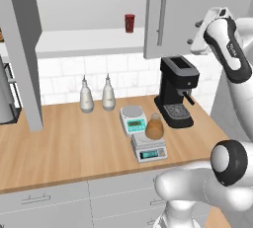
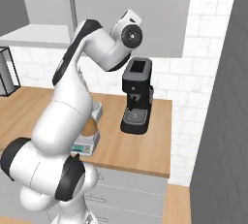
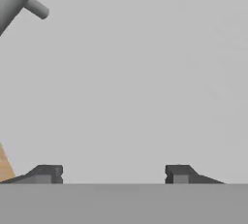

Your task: Pick the honey bottle and place it on the digital scale for weighing, and close the cabinet.

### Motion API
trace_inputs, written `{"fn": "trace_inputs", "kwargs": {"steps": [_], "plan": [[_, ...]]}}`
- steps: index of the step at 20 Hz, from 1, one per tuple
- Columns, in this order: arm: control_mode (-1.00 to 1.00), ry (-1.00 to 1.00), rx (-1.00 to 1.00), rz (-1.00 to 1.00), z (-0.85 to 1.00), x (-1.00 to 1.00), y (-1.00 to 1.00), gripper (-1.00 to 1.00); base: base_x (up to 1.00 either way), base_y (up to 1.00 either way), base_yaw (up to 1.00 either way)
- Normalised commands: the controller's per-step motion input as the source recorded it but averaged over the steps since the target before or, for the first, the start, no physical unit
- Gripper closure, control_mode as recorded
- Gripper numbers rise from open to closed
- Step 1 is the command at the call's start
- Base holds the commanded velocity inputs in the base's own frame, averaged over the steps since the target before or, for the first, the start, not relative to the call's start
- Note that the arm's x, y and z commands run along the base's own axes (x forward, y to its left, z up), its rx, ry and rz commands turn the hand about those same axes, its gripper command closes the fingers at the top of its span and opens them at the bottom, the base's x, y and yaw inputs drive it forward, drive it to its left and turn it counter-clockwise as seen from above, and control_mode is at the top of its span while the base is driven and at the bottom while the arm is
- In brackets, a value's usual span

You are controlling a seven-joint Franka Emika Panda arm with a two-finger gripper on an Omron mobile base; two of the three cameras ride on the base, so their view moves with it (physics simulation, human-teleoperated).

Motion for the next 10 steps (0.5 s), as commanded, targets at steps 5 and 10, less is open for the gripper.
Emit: {"fn": "trace_inputs", "kwargs": {"steps": [5, 10], "plan": [[-1.00, 0.00, -0.09, -0.12, -0.43, 1.00, 0.34, -1.00, 0.00, 0.00, 0.00], [-1.00, 0.00, -0.06, -0.13, -0.53, 1.00, 0.20, -1.00, 0.00, 0.00, 0.00]]}}
